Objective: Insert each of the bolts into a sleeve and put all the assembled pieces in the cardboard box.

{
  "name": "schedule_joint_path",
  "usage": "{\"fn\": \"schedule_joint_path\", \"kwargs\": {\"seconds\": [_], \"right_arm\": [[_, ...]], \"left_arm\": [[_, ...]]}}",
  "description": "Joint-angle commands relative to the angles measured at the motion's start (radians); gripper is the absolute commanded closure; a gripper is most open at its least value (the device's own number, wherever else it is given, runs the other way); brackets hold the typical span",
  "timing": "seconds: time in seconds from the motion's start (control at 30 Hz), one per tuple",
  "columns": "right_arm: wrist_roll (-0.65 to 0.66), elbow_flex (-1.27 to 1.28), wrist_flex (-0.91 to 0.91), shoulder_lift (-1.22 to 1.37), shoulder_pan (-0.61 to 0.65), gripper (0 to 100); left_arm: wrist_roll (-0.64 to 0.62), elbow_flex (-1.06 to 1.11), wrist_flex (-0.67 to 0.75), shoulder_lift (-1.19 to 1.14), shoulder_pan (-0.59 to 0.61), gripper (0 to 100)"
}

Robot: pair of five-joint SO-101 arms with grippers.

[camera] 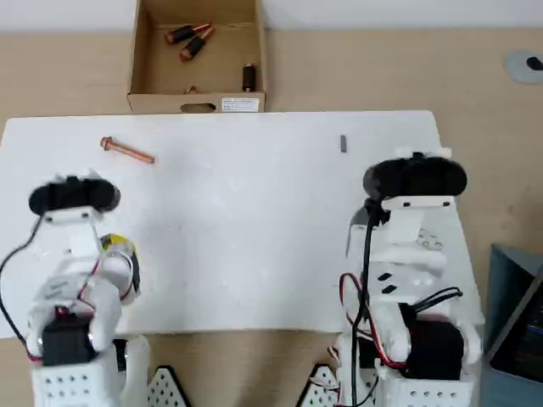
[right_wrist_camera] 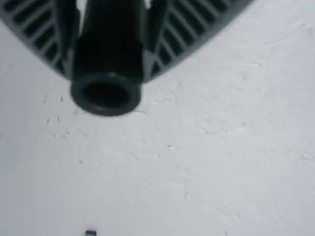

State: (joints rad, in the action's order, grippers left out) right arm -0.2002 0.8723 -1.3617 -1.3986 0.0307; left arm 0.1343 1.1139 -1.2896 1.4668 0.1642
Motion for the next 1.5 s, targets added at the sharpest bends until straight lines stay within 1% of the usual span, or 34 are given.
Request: {"fn": "schedule_joint_path", "kwargs": {"seconds": [0.0,0.1,0.27,0.47,0.6,0.7,0.87,1.0,1.07,1.37,1.47], "right_arm": [[-0.008,0.036,0.041,-0.021,-0.002,99.0],[-0.008,0.07,0.052,-0.027,-0.015,99.0],[-0.009,0.117,0.098,-0.027,-0.099,99.0],[-0.009,0.136,0.1,-0.027,-0.151,99.0],[-0.021,0.136,0.1,-0.027,-0.156,99.0],[-0.061,0.136,0.1,-0.027,-0.154,99.0],[-0.075,0.137,0.1,-0.027,-0.154,99.0],[-0.075,0.137,0.1,-0.027,-0.154,99.0],[-0.075,0.137,0.1,-0.027,-0.154,99.0],[-0.075,0.137,0.095,-0.027,-0.154,99.0],[-0.074,0.137,0.094,-0.027,-0.154,99.0]], "left_arm": [[-0.075,-0.284,-0.008,-0.303,-0.008,99],[-0.163,-0.512,-0.048,-0.578,-0.003,99],[-0.305,-0.887,-0.198,-0.998,-0.003,99],[-0.489,-1.247,-0.321,-1.386,-0.002,99],[-0.575,-1.447,-0.368,-1.589,-0.002,99],[-0.606,-1.571,-0.368,-1.709,-0.002,99],[-0.618,-1.761,-0.367,-1.886,-0.003,98],[-0.663,-1.886,-0.367,-2.005,0.009,88],[-0.686,-1.942,-0.367,-2.055,0.018,85],[-0.689,-2.076,-0.367,-2.216,0.081,84],[-0.686,-2.102,-0.364,-2.256,0.084,84]]}}
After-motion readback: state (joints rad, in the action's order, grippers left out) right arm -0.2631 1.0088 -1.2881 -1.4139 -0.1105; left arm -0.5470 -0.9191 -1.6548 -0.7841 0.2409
